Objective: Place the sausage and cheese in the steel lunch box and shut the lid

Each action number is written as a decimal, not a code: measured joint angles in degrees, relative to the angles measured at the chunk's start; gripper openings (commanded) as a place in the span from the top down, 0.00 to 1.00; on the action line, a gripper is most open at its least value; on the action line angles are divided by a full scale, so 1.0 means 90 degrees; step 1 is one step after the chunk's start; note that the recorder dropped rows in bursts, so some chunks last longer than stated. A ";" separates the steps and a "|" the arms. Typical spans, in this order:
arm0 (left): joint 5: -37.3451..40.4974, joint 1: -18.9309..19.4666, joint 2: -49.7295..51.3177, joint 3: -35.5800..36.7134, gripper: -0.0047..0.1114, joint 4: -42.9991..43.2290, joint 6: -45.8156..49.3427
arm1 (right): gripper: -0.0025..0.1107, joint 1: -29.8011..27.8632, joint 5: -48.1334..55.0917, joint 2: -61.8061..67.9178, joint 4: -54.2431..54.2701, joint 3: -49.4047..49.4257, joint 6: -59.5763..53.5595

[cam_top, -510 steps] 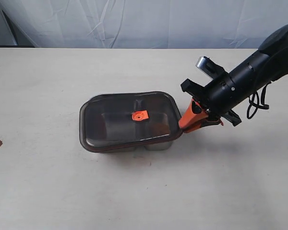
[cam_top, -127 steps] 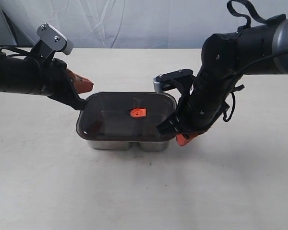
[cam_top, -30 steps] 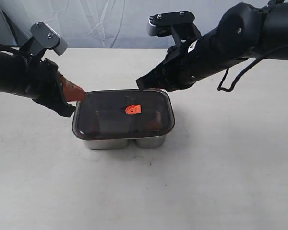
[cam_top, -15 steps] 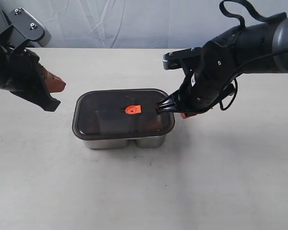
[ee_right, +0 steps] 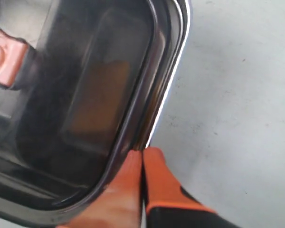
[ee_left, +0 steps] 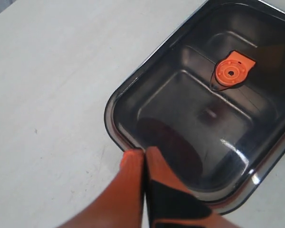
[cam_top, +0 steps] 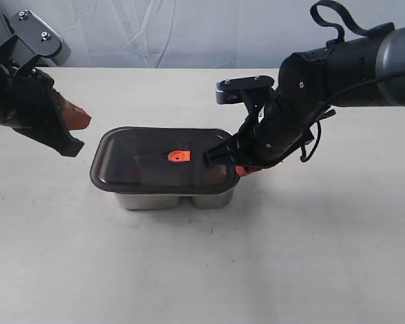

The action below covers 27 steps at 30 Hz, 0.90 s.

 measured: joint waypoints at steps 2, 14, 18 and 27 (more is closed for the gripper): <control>0.0000 0.0000 0.0000 0.0000 0.96 0.0000 0.0000 | 0.98 0.0000 0.0020 0.0000 -0.0149 0.0000 0.0066; -0.0322 0.0179 0.0000 0.0432 0.96 0.0864 -0.1062 | 0.98 0.0000 0.0128 -0.0273 -0.1069 0.0000 0.0848; -0.0569 0.0291 0.0023 0.0666 0.96 0.0720 -0.1390 | 0.98 0.0000 0.0178 -0.0383 -0.1082 0.0000 0.0889; -0.0366 0.0251 0.0097 0.0747 0.96 -0.1075 0.0045 | 0.98 0.0000 0.0178 -0.0424 0.0116 0.0000 -0.0276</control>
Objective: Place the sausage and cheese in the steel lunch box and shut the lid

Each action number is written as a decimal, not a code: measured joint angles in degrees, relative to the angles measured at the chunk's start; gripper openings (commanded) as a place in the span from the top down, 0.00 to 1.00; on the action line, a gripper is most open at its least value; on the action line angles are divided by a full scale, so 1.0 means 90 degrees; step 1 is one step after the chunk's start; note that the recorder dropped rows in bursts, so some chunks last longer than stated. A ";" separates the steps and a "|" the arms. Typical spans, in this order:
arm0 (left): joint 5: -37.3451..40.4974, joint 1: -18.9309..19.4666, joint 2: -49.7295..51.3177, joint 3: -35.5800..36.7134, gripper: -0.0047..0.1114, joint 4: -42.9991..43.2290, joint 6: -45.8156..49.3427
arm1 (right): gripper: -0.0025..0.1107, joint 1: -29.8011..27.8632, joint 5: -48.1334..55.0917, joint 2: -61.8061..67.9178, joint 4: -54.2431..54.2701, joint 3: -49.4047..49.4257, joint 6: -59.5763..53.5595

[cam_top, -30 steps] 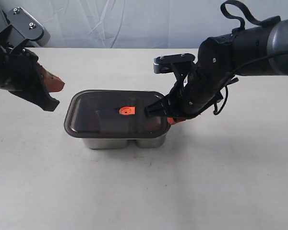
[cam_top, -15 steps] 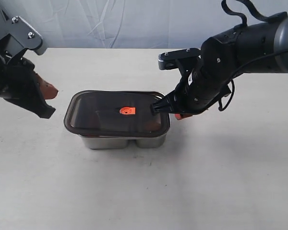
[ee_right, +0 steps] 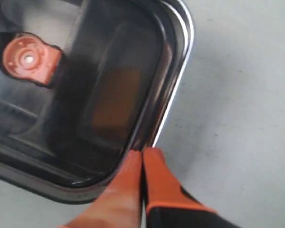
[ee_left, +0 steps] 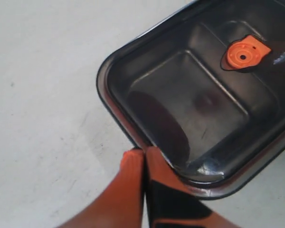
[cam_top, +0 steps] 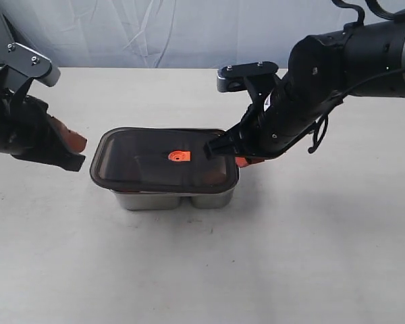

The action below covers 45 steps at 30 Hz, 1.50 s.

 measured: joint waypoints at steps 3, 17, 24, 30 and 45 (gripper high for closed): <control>0.0114 0.0000 0.0219 0.0000 0.96 -0.0279 0.0161 | 0.98 0.0027 0.0000 0.0000 0.0385 0.0000 -0.0355; 0.0567 0.0000 0.1026 0.0002 0.96 -0.1173 0.1021 | 0.98 0.0378 -0.0151 0.0000 0.0522 0.0000 -0.0539; 0.0567 0.0000 0.1080 0.0027 0.96 -0.1292 0.1060 | 0.98 0.0391 -0.0176 0.0000 0.0522 0.0000 -0.0539; 0.0570 0.0000 0.1133 0.0027 0.96 -0.1533 0.1144 | 0.98 0.0391 -0.0266 0.0000 0.0522 0.0000 -0.0556; 0.0521 0.0000 0.0094 -0.0012 0.96 -0.1501 0.1267 | 0.98 0.0391 -0.0293 0.0000 0.0511 0.0000 -0.0556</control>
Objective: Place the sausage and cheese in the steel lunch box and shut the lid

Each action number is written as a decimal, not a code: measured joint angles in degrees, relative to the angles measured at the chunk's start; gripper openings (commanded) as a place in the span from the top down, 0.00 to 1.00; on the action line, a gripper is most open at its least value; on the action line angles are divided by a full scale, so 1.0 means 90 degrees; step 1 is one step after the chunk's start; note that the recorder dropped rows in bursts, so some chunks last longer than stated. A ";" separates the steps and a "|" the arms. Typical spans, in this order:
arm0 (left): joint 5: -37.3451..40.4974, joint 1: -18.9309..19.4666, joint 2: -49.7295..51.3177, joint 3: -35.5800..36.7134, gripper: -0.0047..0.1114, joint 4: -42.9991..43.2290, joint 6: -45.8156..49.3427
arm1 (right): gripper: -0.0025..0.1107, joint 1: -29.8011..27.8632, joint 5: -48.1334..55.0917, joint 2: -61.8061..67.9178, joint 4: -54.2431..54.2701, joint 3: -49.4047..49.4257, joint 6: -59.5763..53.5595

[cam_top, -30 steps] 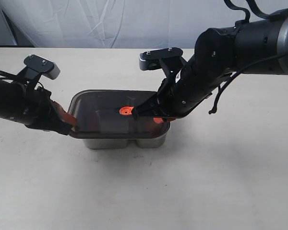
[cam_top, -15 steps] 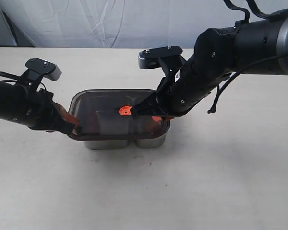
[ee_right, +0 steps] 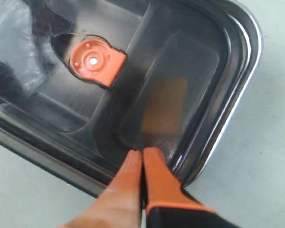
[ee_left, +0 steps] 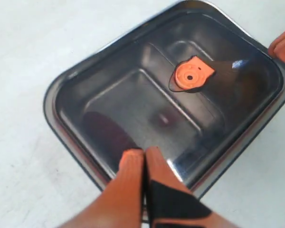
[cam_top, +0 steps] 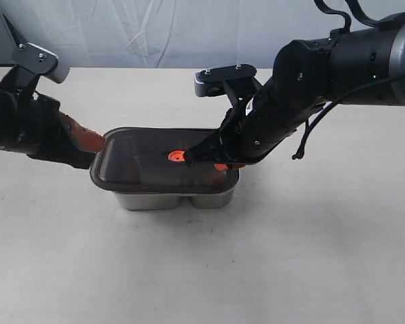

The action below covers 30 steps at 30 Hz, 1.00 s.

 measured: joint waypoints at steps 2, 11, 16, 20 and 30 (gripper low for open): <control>-0.0172 0.0000 -0.0163 0.0000 0.96 0.0870 -0.0781 | 0.98 0.0000 0.0000 0.0000 0.0000 0.0000 0.0000; -0.0537 0.0000 0.0697 0.0000 0.96 0.3429 -0.4138 | 0.98 0.0000 0.0000 0.0000 0.0900 0.0000 -0.1346; -0.0516 0.0000 0.0944 0.0000 0.96 0.1988 -0.2984 | 0.98 0.0000 -0.0006 0.0036 0.0984 0.0000 -0.1608; -0.0458 0.0000 0.0944 0.0000 0.96 0.1143 -0.2238 | 0.98 0.0000 0.0008 0.0226 0.1009 0.0000 -0.1657; -0.0444 0.0000 0.1337 -0.0010 0.96 0.0950 -0.1946 | 0.98 0.0000 0.0022 0.0395 0.1151 0.0000 -0.1656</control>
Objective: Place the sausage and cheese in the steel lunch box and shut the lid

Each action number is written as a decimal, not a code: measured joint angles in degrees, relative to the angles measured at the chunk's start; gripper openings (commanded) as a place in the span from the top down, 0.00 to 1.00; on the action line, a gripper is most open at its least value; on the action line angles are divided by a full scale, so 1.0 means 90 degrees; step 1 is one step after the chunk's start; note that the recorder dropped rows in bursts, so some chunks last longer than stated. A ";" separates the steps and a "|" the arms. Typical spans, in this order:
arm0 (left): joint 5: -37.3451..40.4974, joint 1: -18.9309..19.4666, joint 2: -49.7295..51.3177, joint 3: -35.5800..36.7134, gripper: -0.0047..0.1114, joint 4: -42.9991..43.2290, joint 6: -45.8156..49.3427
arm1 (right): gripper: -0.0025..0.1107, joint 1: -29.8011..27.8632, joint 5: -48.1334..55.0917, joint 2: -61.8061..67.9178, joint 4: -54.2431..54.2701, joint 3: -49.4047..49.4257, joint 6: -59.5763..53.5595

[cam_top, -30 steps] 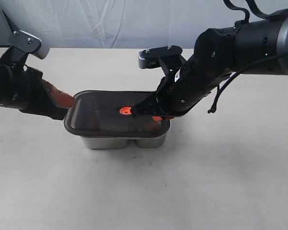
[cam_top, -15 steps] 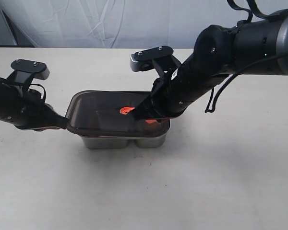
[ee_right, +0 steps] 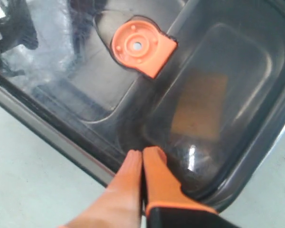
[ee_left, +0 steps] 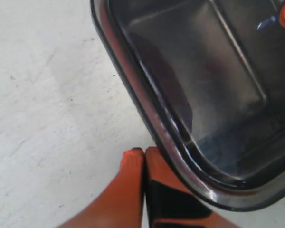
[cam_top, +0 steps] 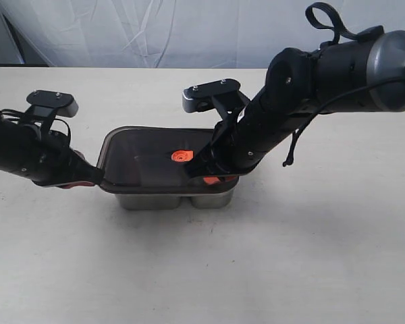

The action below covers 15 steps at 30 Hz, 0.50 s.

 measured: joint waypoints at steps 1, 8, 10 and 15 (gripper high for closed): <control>0.0014 0.0000 0.0084 0.0000 0.96 -0.0013 0.0000 | 0.98 0.0000 0.0000 0.0000 0.0000 0.0000 0.0000; 0.0100 0.0000 0.0265 0.0000 0.96 -0.0050 0.0012 | 0.98 0.0000 0.0000 0.0000 0.0000 0.0000 -0.0017; 0.0100 0.0000 0.0265 0.0000 0.96 -0.0067 0.0012 | 0.98 0.0000 0.0000 0.0000 0.0000 0.0000 -0.0017; 0.0100 0.0000 0.0265 0.0000 0.96 -0.0106 0.0012 | 0.98 0.0000 -0.0036 0.0007 0.0024 0.0000 -0.0017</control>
